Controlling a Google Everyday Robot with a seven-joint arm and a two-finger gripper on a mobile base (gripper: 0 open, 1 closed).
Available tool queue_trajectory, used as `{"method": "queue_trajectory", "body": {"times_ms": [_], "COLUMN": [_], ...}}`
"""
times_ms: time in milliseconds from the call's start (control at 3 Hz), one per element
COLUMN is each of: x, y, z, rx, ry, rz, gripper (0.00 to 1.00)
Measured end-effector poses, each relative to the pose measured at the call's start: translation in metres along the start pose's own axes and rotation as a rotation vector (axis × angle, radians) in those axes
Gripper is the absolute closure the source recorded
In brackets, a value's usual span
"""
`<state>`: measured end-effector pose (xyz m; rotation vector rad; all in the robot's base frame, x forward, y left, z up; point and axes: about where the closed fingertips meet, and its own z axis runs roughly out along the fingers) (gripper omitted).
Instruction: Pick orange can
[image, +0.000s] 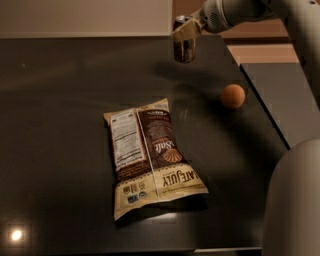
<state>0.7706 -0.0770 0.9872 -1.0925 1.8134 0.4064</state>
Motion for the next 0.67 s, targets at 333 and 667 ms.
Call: {"method": "queue_trajectory", "body": {"times_ms": [333,667], "x": [-0.0163,-0.0162], "y": [0.0209,0.0209], "z": [-0.0242,-0.0240], "rx": [-0.050,-0.051], "ry": [-0.007,-0.007], "rz": [-0.051,-0.051], "gripper": [1.00,1.00]}}
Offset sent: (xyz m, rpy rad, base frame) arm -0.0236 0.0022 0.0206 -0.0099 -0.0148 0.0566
